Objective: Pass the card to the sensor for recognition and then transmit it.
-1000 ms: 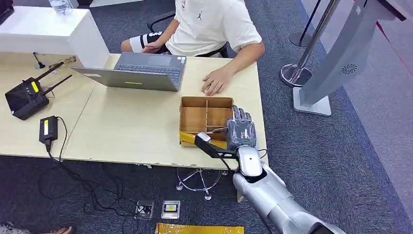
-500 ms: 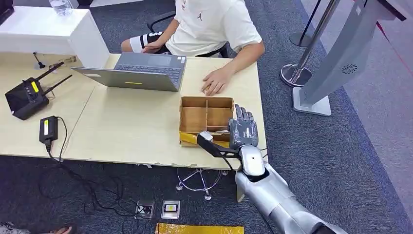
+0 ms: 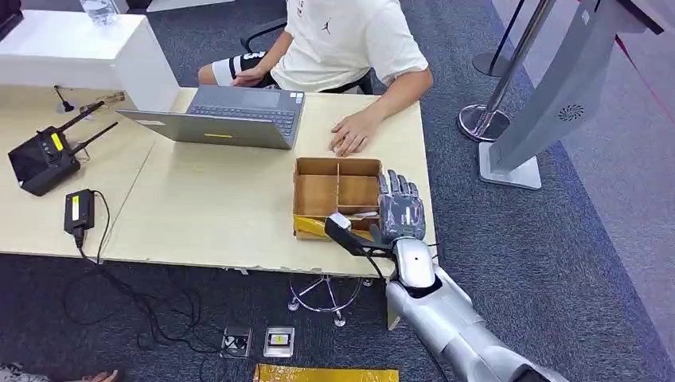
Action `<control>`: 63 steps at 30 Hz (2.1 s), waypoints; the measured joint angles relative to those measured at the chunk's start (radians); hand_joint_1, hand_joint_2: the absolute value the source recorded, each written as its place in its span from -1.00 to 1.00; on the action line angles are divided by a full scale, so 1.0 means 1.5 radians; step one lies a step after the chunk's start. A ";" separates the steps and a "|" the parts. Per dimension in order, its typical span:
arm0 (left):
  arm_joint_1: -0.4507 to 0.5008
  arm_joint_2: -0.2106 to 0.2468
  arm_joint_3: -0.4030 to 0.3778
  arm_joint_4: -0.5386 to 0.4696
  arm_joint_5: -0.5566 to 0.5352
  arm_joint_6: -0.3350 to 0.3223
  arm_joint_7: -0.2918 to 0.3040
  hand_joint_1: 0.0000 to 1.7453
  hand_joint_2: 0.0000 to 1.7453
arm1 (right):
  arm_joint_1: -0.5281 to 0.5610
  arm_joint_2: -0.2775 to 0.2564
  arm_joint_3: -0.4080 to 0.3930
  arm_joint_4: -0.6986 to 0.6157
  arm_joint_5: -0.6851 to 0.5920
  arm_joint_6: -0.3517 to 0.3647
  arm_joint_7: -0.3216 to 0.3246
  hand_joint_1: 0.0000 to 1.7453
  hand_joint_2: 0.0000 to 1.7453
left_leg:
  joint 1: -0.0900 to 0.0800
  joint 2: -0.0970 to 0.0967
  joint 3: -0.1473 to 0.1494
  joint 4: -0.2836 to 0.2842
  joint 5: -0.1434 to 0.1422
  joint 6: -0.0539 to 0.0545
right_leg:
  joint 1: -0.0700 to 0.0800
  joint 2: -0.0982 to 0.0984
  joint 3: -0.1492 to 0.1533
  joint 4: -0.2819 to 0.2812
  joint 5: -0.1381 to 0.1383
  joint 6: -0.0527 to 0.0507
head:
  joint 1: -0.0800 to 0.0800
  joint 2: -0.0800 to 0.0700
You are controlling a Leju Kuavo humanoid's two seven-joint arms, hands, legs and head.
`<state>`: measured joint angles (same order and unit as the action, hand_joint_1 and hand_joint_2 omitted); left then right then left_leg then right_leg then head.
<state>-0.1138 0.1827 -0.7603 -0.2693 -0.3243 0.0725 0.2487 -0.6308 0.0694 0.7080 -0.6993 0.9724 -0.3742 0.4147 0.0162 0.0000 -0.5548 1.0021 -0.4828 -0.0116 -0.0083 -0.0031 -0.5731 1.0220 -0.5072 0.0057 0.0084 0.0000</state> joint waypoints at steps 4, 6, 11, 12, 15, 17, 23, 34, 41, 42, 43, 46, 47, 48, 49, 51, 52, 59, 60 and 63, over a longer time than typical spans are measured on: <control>0.000 0.000 0.000 0.000 0.000 0.001 0.000 -1.00 1.00 | 0.004 -0.003 -0.007 -0.009 0.004 0.002 0.000 -1.00 1.00 | 0.000 0.000 0.000 0.000 0.000 0.000 | 0.000 0.000 0.000 0.000 0.000 0.000 | 0.000 0.000; 0.000 0.000 0.000 0.000 0.000 0.001 0.000 -1.00 1.00 | 0.005 -0.004 -0.009 -0.013 0.004 0.003 -0.002 -1.00 1.00 | 0.000 0.000 0.000 0.000 0.000 0.000 | 0.000 0.000 0.000 0.000 0.000 0.000 | 0.000 0.000; -0.001 0.000 0.000 0.000 -0.004 -0.001 0.000 -1.00 1.00 | 0.010 -0.007 -0.012 -0.022 0.004 0.007 -0.006 -1.00 1.00 | 0.000 0.000 0.000 0.000 0.000 0.000 | 0.000 0.000 0.000 0.000 0.000 0.000 | 0.000 0.000; -0.002 0.000 0.000 0.000 -0.006 -0.001 0.000 -1.00 1.00 | 0.011 -0.007 -0.012 -0.023 0.004 0.008 -0.007 -1.00 1.00 | 0.000 0.000 0.000 0.000 0.000 0.000 | 0.000 0.000 0.000 0.000 0.000 0.000 | 0.000 0.000; -0.003 0.000 0.000 -0.001 -0.008 -0.004 0.000 -1.00 1.00 | 0.014 -0.007 -0.016 -0.027 0.005 0.013 -0.010 -1.00 1.00 | 0.000 0.000 0.000 0.000 0.000 0.000 | 0.000 0.000 0.000 0.000 0.000 0.000 | 0.000 0.000; -0.005 0.000 0.000 -0.001 -0.008 -0.007 0.000 -1.00 1.00 | 0.014 -0.006 -0.016 -0.028 0.007 0.018 -0.013 -1.00 1.00 | 0.000 0.000 0.000 0.000 0.000 0.000 | 0.000 0.000 0.000 0.000 0.000 0.000 | 0.000 0.000; -0.006 0.000 0.000 -0.001 -0.008 -0.008 0.000 -1.00 1.00 | 0.015 0.005 -0.015 -0.028 0.010 0.027 -0.025 -1.00 1.00 | 0.000 0.000 0.000 0.000 0.000 0.000 | 0.000 0.000 0.000 0.000 0.000 0.000 | 0.000 0.000; -0.009 0.000 0.000 -0.001 -0.012 -0.015 0.000 -1.00 1.00 | 0.017 0.021 -0.015 -0.029 0.008 0.040 -0.033 -1.00 1.00 | 0.000 0.000 0.000 0.000 0.000 0.000 | 0.000 0.000 0.000 0.000 0.000 0.000 | 0.000 0.000; -0.016 -0.001 -0.001 -0.001 -0.016 -0.020 0.000 -1.00 1.00 | 0.020 0.021 -0.015 -0.040 0.008 0.045 -0.032 -0.82 1.00 | 0.000 0.000 0.000 0.000 0.000 0.000 | 0.000 0.000 0.000 0.000 0.000 0.000 | 0.000 0.000; -0.017 -0.001 -0.001 -0.001 -0.016 -0.020 0.000 -1.00 1.00 | 0.020 0.021 -0.015 -0.041 0.008 0.046 -0.032 -0.68 1.00 | 0.000 0.000 0.000 0.000 0.000 0.000 | 0.000 0.000 0.000 0.000 0.000 0.000 | 0.000 0.000; -0.017 -0.001 -0.001 -0.002 -0.016 -0.020 0.000 -1.00 1.00 | 0.020 0.021 -0.015 -0.042 0.008 0.046 -0.032 -0.68 1.00 | 0.000 0.000 0.000 0.000 0.000 0.000 | 0.000 0.000 0.000 0.000 0.000 0.000 | 0.000 0.000; -0.018 -0.001 -0.002 -0.002 -0.016 -0.020 0.000 -1.00 1.00 | 0.021 0.021 -0.015 -0.044 0.008 0.046 -0.032 -0.50 1.00 | 0.000 0.000 0.000 0.000 0.000 0.000 | 0.000 0.000 0.000 0.000 0.000 0.000 | 0.000 0.000; -0.018 -0.002 -0.002 -0.002 -0.016 -0.021 0.000 -1.00 1.00 | 0.022 0.021 -0.015 -0.044 0.008 0.047 -0.032 -0.42 1.00 | 0.000 0.000 0.000 0.000 0.000 0.000 | 0.000 0.000 0.000 0.000 0.000 0.000 | 0.000 0.000; -0.018 -0.002 -0.002 -0.003 -0.016 -0.020 0.000 -1.00 1.00 | 0.022 0.021 -0.015 -0.044 0.008 0.047 -0.032 -0.38 1.00 | 0.000 0.000 0.000 0.000 0.000 0.000 | 0.000 0.000 0.000 0.000 0.000 0.000 | 0.000 0.000; -0.018 -0.002 -0.002 -0.003 -0.016 -0.020 0.000 -1.00 1.00 | 0.022 0.021 -0.015 -0.044 0.008 0.048 -0.032 -0.36 1.00 | 0.000 0.000 0.000 0.000 0.000 0.000 | 0.000 0.000 0.000 0.000 0.000 0.000 | 0.000 0.000; -0.018 -0.002 -0.002 -0.003 -0.016 -0.020 0.000 -1.00 1.00 | 0.022 0.023 -0.015 -0.044 0.008 0.052 -0.033 -0.38 1.00 | 0.000 0.000 0.000 0.000 0.000 0.000 | 0.000 0.000 0.000 0.000 0.000 0.000 | 0.000 0.000; -0.018 -0.002 -0.002 -0.003 -0.016 -0.020 0.000 -1.00 1.00 | 0.022 0.023 -0.014 -0.044 0.008 0.054 -0.035 -0.38 1.00 | 0.000 0.000 0.000 0.000 0.000 0.000 | 0.000 0.000 0.000 0.000 0.000 0.000 | 0.000 0.000; -0.018 -0.003 -0.002 -0.003 -0.016 -0.020 0.000 -1.00 1.00 | 0.022 0.033 -0.014 -0.044 0.005 0.056 -0.043 -0.30 1.00 | 0.000 0.000 0.000 0.000 0.000 0.000 | 0.000 0.000 0.000 0.000 0.000 0.000 | 0.000 0.000; -0.018 -0.003 -0.002 -0.003 -0.017 -0.020 0.000 -1.00 1.00 | 0.022 0.034 -0.014 -0.044 0.005 0.057 -0.043 -0.24 1.00 | 0.000 0.000 0.000 0.000 0.000 0.000 | 0.000 0.000 0.000 0.000 0.000 0.000 | 0.000 0.000; -0.018 -0.003 -0.002 -0.003 -0.016 -0.021 0.000 -1.00 1.00 | 0.022 0.039 -0.013 -0.044 0.005 0.067 -0.047 0.16 1.00 | 0.000 0.000 0.000 0.000 0.000 0.000 | 0.000 0.000 0.000 0.000 0.000 0.000 | 0.000 0.000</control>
<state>-0.1410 0.1781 -0.7637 -0.2739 -0.3487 0.0408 0.2491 -0.5974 0.1282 0.6882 -0.7656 0.9793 -0.2743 0.3449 0.0163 0.0001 -0.5550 1.0020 -0.4828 -0.0116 -0.0082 -0.0030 -0.5731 1.0221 -0.5072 0.0057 0.0084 0.0000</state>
